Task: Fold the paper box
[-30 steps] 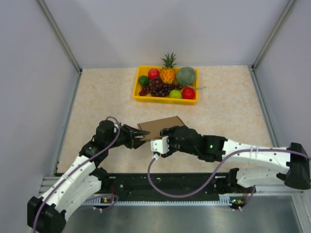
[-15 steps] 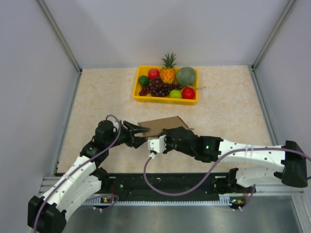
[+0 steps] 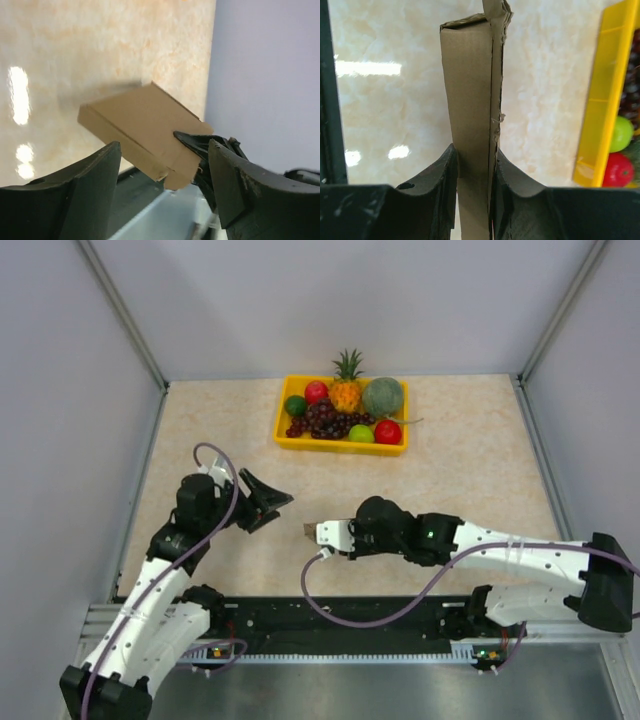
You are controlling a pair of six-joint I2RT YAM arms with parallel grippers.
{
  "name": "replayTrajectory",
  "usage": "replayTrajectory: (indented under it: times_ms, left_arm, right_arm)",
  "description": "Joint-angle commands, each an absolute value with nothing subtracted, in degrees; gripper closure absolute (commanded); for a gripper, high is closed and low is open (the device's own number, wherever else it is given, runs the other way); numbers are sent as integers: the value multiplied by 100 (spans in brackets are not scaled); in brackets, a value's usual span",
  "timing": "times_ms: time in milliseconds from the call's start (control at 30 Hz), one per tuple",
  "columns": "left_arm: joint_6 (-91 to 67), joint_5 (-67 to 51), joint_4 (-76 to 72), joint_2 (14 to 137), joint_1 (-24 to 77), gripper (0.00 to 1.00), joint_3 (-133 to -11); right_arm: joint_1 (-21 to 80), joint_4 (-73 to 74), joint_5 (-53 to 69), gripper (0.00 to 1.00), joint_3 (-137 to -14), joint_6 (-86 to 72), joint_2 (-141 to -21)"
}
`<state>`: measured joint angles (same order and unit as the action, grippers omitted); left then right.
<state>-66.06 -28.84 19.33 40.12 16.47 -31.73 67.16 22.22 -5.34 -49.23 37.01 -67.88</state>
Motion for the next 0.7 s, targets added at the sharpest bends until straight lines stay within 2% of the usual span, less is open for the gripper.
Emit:
replayTrajectory:
  times_ms: [0,167,233,433,667]
  left_arm:
    - [-3782,-2337,2778,3903,1564,26,-4315]
    - [-3103,-3646,2144,4034,1591,34,-4263]
    - [-3076,-3718,2083,4139,1617,39,-4175]
    - [-2909,-3867,1714,4008,1740,42,-3710]
    - [-2927,-3499,1293,3500,1775,56,-3104]
  right_arm:
    - [6469,3039,140,81,-5361,3191,-6820]
    - [6030,3375,860,80,-5651,2962,-7004]
    - [5890,3515,1202,80,-5809,2944,-7215]
    - [5625,4252,1722,77,-6608,2988,-8171]
    - [5441,4834,1828,77,-7418,3234,-9140]
